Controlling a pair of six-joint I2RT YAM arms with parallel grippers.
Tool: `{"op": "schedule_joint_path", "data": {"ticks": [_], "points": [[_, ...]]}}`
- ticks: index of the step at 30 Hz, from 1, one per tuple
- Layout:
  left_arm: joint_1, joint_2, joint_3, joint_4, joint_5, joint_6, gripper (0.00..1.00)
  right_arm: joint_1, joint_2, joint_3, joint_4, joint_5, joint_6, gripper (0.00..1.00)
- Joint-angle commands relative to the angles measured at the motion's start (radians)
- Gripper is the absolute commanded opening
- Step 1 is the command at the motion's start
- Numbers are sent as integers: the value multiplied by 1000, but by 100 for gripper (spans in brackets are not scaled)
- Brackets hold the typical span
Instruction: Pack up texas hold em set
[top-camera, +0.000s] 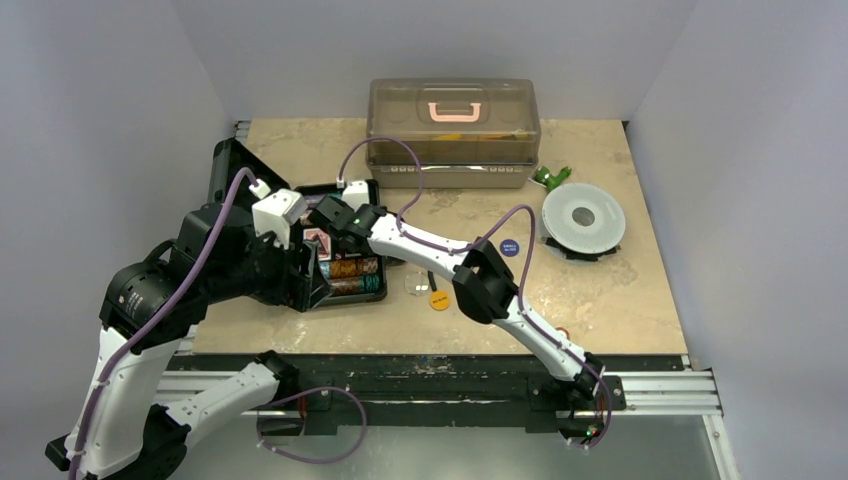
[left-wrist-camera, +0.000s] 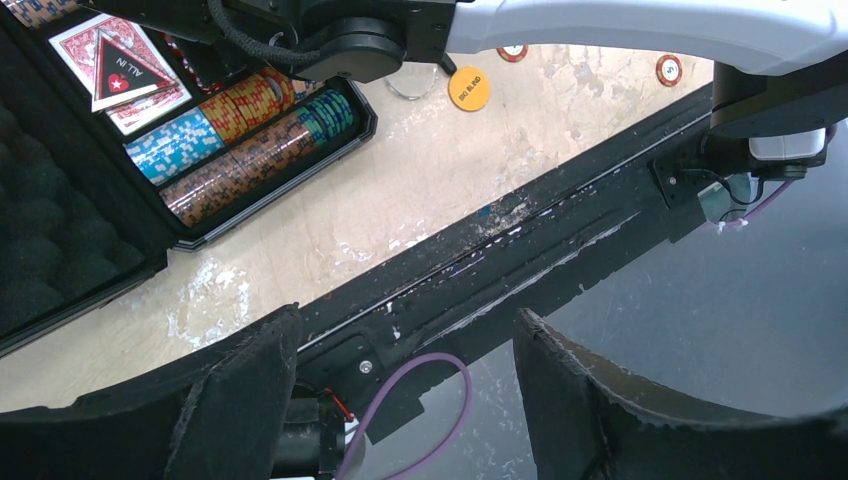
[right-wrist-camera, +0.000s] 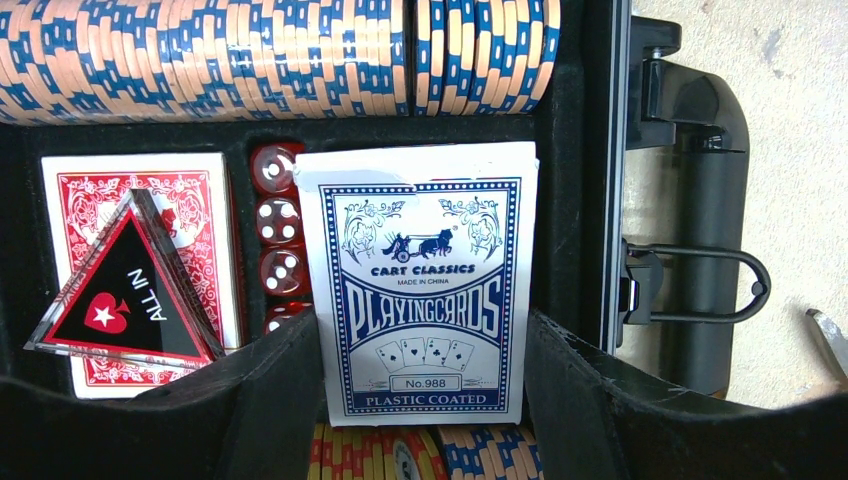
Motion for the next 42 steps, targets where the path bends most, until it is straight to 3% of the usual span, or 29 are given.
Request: {"op": "schedule_joint_path", "data": {"ticks": [1, 7, 14, 17, 22, 26, 29, 35, 38, 42], "points": [[1, -5, 8, 11, 8, 12, 75, -22, 51, 15, -138, 49, -24, 52], [1, -6, 5, 12, 5, 12, 75, -22, 33, -11, -70, -36, -35, 58], [1, -8, -1, 10, 4, 16, 75, -25, 3, 2, -38, -130, -43, 78], [1, -7, -3, 10, 6, 17, 75, -36, -26, -19, -22, -164, -46, 82], [1, -1, -3, 15, 10, 26, 75, -56, -67, -56, -14, -178, -44, 80], [0, 6, -1, 15, 12, 33, 75, -68, -118, -126, 21, -196, -48, 71], [1, 7, -3, 15, 13, 37, 75, -82, -155, -214, 121, -293, -61, 58], [1, 19, 3, 8, 14, 45, 75, -116, -121, -239, 221, -391, -85, 57], [0, 19, 3, 3, 14, 45, 75, -130, -102, -181, 182, -366, -126, 57], [0, 19, -2, 6, 9, 42, 75, -130, -158, -157, 73, -295, -203, 69]]}}
